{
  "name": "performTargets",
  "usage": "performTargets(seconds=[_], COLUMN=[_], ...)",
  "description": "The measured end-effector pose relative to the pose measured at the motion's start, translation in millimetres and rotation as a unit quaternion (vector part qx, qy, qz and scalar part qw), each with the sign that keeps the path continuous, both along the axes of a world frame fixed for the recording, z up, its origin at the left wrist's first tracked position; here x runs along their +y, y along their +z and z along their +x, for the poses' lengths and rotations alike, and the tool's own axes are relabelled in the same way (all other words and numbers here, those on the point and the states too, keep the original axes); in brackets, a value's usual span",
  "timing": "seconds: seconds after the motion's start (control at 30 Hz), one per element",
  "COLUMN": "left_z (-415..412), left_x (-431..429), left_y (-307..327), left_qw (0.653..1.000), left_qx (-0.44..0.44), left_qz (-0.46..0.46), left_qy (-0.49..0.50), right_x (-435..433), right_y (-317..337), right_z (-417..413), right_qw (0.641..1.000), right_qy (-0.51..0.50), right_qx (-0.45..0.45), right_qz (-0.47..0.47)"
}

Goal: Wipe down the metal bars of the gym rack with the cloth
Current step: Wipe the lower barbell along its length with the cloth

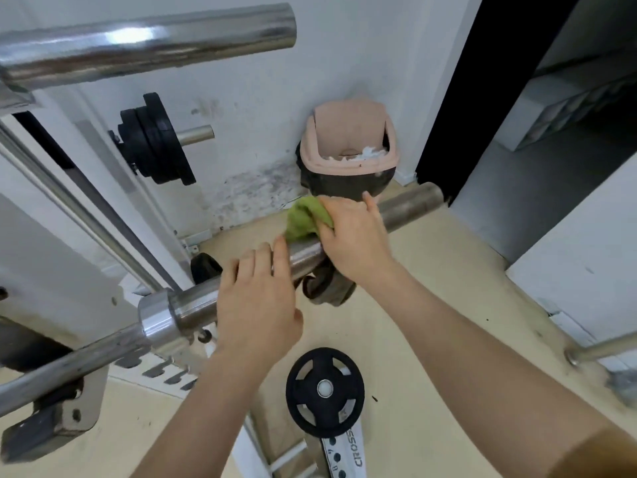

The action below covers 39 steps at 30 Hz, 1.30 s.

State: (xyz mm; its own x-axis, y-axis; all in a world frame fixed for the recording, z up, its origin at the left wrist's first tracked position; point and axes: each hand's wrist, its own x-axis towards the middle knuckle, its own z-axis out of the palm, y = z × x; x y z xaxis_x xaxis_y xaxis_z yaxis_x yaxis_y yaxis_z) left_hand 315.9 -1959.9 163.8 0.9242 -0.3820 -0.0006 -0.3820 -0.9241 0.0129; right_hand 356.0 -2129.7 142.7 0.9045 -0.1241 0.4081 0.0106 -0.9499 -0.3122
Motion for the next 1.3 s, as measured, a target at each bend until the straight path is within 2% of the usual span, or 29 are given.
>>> performTargets(seconds=[0.07,0.13,0.2,0.27,0.33,0.4,0.47,0.57,0.67,0.73,0.8,0.83,0.9,0.97,1.13,1.23,1.3], left_z=[-15.1,-30.6,-40.4,-33.8,-6.1,19.1,20.4,4.4,-14.8,-13.3,7.5,22.4,42.1,43.6,22.5,-0.8,-1.4], left_x=[2.8,2.8,3.0,-0.5,-7.0,-15.7,-18.9,-12.6,-8.2,-10.9,-20.8,-27.7,-40.4,-43.8,-36.6,-31.0,-27.3], left_y=[-0.2,8.5,14.9,21.8,12.1,0.5,-9.9,-19.0,-14.5,-1.5,9.7,12.6,7.1,-6.1,-25.8,-35.3,-25.5], left_qw=[1.0,1.0,0.997,0.99,0.985,0.99,0.996,0.995,0.993,0.992,0.992,0.991,0.994,0.998,0.991,0.993,0.99], left_qx=[-0.021,0.0,0.001,-0.003,-0.073,-0.075,-0.077,-0.09,-0.103,-0.109,-0.084,-0.061,-0.024,-0.025,-0.134,-0.11,-0.118], left_qz=[0.016,0.011,-0.07,-0.139,-0.156,-0.118,-0.052,-0.036,-0.05,-0.063,-0.099,-0.119,-0.1,-0.056,-0.021,-0.04,-0.073], left_qy=[-0.009,-0.016,-0.026,-0.022,-0.006,0.016,0.013,-0.006,-0.023,-0.023,0.004,0.022,0.027,0.017,-0.016,-0.019,-0.021], right_x=[-42.4,-79.0,-87.2,-62.6,-19.3,7.4,-8.3,-63.5,-107.6,-104.6,-69.4,-44.0,-14.5,-39.0,-134.3,-139.4,-118.2], right_y=[1.8,1.5,5.3,9.0,4.0,-2.6,-2.5,0.2,3.6,7.6,6.2,4.7,-2.6,-0.7,1.0,0.6,3.9], right_z=[8.0,11.4,11.8,8.6,-1.8,-11.5,-5.8,13.0,20.5,20.3,14.1,6.1,-11.1,-6.2,25.6,20.4,8.8], right_qw=[0.998,0.99,0.982,0.987,0.998,1.0,1.0,0.998,0.982,0.973,0.981,0.991,1.0,0.999,0.984,0.966,0.97], right_qy=[-0.062,-0.142,-0.184,-0.158,-0.067,0.003,0.022,-0.064,-0.183,-0.219,-0.187,-0.126,-0.009,0.025,-0.161,-0.218,-0.213], right_qx=[0.001,0.017,0.033,0.037,0.013,-0.01,-0.017,-0.009,0.018,0.031,0.044,0.03,0.008,-0.001,-0.014,-0.015,-0.026], right_qz=[0.012,0.018,0.028,0.009,-0.009,0.01,0.012,-0.026,0.037,0.067,0.001,-0.023,-0.003,0.023,0.072,0.137,0.117])
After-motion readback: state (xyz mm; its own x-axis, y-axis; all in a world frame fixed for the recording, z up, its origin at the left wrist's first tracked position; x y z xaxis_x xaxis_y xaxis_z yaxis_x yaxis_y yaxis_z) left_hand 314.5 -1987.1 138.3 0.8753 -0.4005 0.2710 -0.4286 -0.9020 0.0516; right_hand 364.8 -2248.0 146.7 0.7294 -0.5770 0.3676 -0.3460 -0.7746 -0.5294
